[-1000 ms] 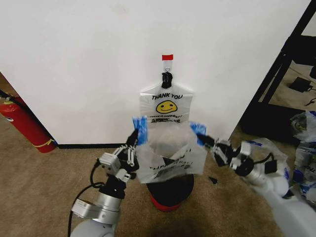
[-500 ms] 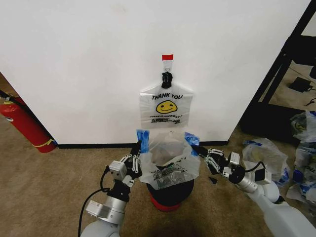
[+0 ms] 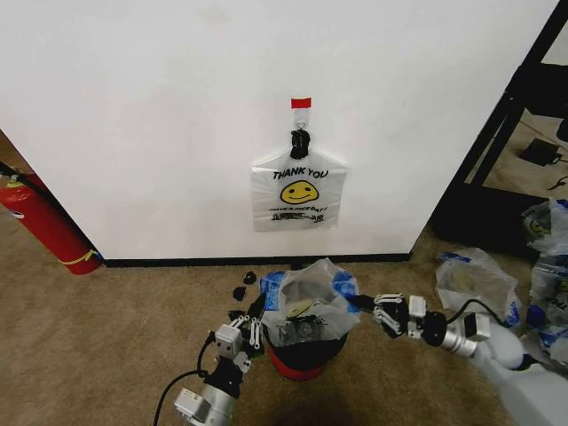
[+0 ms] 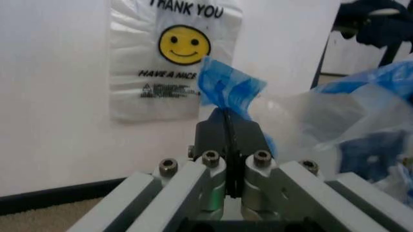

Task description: Pick up the garbage bag from the wall and place it over the trash bin.

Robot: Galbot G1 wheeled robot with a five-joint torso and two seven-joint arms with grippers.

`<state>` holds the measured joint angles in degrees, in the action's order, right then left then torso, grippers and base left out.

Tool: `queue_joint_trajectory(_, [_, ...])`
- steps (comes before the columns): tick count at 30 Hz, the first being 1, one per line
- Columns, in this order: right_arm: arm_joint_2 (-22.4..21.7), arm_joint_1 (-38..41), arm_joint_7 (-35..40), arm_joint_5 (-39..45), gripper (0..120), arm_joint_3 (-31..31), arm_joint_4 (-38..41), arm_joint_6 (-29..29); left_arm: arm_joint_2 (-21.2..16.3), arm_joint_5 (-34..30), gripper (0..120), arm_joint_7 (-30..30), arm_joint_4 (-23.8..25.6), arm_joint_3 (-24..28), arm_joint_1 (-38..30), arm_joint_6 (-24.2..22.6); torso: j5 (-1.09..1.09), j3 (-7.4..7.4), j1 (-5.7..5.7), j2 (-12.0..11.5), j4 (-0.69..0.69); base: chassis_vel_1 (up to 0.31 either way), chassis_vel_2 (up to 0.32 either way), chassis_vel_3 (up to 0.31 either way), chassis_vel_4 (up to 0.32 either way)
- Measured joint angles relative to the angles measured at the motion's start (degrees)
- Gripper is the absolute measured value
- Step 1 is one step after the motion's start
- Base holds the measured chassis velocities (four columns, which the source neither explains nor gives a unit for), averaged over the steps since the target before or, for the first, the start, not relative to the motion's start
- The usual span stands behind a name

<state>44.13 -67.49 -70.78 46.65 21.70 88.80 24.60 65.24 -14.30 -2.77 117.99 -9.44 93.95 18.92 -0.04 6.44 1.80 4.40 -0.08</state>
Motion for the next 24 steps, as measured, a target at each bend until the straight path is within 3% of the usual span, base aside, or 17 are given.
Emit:
queue_joint_trajectory(5, [-0.6, 0.6, -9.0, -0.4, 0, 0.5, -1.2, -4.1, -3.2, 1.8, 0, 2.2, -0.9, -1.5, -0.9, 1.0, 0.00, 0.00, 0.00, 0.0, 0.00, 0.000, 0.000, 0.000, 0.000])
queue_joint_trajectory(14, [1.9, -1.8, -9.3, -4.0, 0, -0.8, -1.5, -2.5, -5.2, 4.7, 0, 6.8, -2.8, -1.3, -0.6, 3.3, 0.00, 0.00, 0.00, 0.0, 0.00, 0.000, 0.000, 0.000, 0.000])
queue_joint_trajectory(17, [2.6, -1.9, -8.4, -5.2, 0, -1.1, -2.6, -1.6, -5.1, 6.8, 0, 7.9, -4.9, -1.0, -0.9, 4.6, 0.00, 0.00, 0.00, 0.0, 0.00, 0.000, 0.000, 0.000, 0.000])
queue_joint_trajectory(20, [3.4, -1.0, -7.3, -5.9, 0, -1.8, -4.8, -1.5, -5.1, 11.4, 0, 9.3, -10.1, -0.9, -2.9, 7.1, -0.03, 0.00, 0.00, 0.0, -0.01, 0.000, 0.000, 0.000, 0.000])
queue_joint_trajectory(24, [2.8, -1.3, -11.9, -4.6, 0, -1.2, -4.8, -4.8, -6.7, 12.0, 0, 9.6, -8.2, -1.5, -1.3, 7.2, 0.00, 0.00, 0.00, 0.0, 0.00, 0.000, 0.000, 0.000, 0.000])
